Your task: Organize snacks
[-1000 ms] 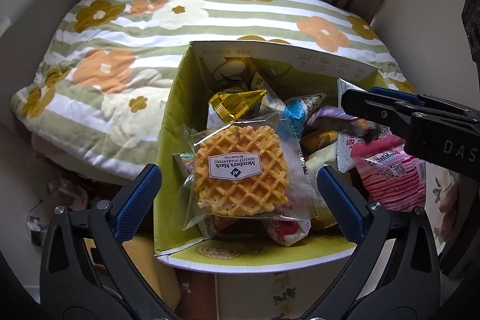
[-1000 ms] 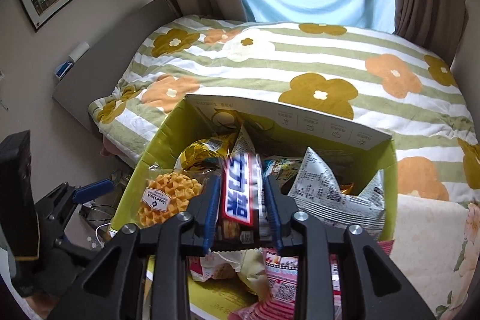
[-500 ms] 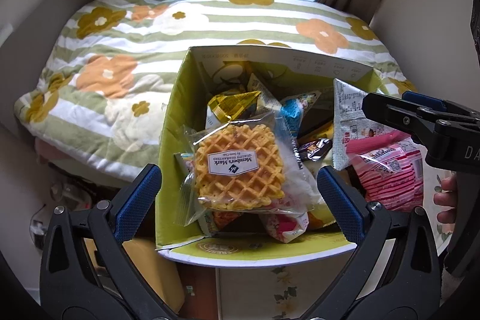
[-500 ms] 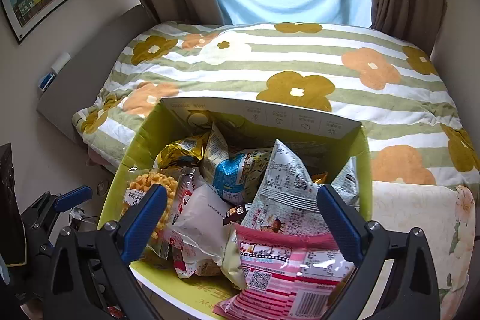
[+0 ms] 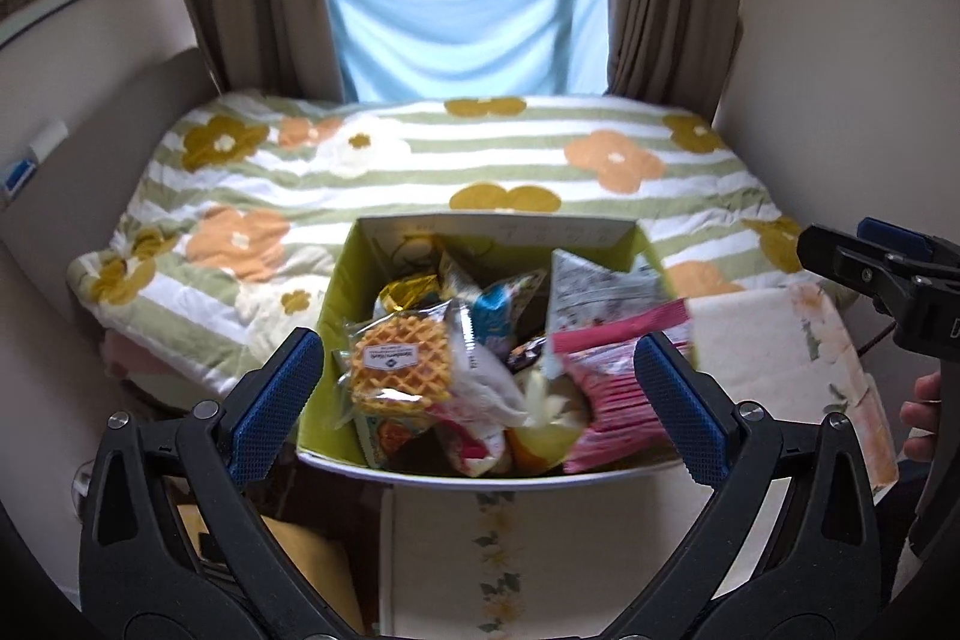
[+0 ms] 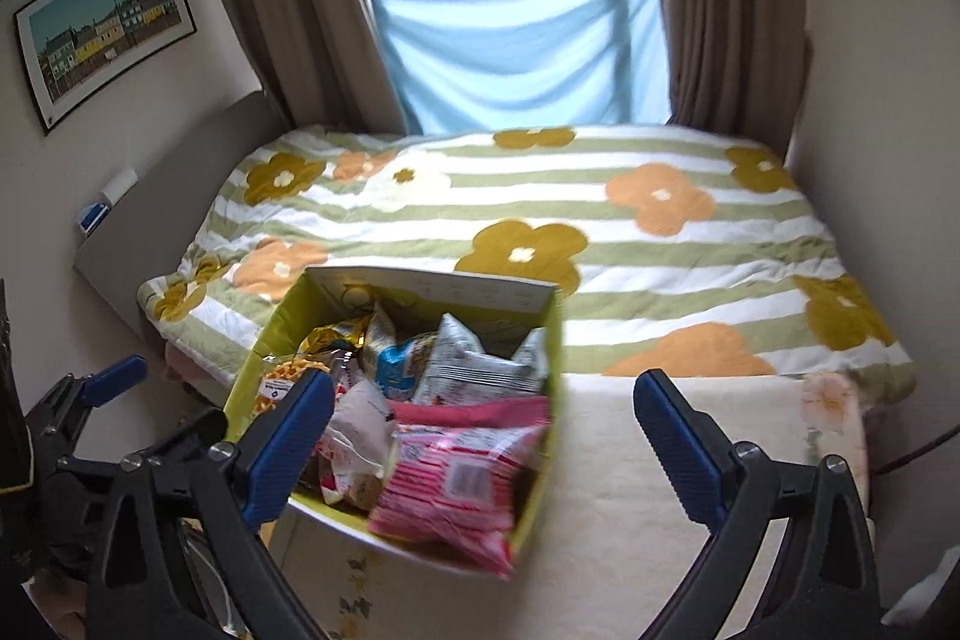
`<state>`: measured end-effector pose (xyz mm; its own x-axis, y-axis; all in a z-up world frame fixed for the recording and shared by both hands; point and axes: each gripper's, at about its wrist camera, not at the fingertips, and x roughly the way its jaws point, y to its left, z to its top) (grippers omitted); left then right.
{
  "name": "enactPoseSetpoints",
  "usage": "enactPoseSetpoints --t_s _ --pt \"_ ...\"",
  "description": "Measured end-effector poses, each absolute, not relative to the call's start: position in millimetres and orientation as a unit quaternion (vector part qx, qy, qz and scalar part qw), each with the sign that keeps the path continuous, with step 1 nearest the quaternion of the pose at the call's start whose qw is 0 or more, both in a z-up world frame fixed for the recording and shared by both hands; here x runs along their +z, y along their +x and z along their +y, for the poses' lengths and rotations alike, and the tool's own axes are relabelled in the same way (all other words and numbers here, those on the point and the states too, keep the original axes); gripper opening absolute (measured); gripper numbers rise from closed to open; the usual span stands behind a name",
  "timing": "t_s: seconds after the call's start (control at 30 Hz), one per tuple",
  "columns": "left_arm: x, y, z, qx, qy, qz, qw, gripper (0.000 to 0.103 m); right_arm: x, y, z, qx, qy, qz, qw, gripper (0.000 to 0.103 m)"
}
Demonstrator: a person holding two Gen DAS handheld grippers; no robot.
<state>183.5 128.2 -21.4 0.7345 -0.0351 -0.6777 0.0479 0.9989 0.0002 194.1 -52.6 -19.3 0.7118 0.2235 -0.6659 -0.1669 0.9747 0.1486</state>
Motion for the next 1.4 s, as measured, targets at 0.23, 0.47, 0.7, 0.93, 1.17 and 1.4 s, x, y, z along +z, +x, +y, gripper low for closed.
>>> enactPoseSetpoints --t_s 0.23,0.47,0.7,0.93,1.17,1.4 --pt "19.5 110.9 77.1 -0.028 0.001 0.306 0.952 0.103 9.2 116.7 -114.0 0.046 0.014 0.327 0.944 0.099" --pt "36.7 55.3 35.9 -0.026 0.003 0.272 0.962 0.103 17.0 60.7 -154.7 0.012 0.000 0.304 0.953 0.099" --pt "43.0 27.2 21.3 -0.027 0.002 0.261 0.965 0.103 19.4 34.0 -172.4 0.002 0.014 0.289 0.957 0.099" --pt "45.3 23.7 23.8 -0.032 0.001 0.255 0.966 0.103 22.3 25.2 -173.3 -0.006 0.020 0.275 0.961 0.099" --pt "45.9 26.9 27.5 -0.031 0.000 0.250 0.968 0.103 24.4 27.3 -167.8 -0.007 0.016 0.266 0.964 0.099" --pt "44.6 30.2 30.3 -0.028 0.003 0.246 0.969 0.103 23.0 28.0 -167.0 -0.009 0.014 0.264 0.964 0.099"
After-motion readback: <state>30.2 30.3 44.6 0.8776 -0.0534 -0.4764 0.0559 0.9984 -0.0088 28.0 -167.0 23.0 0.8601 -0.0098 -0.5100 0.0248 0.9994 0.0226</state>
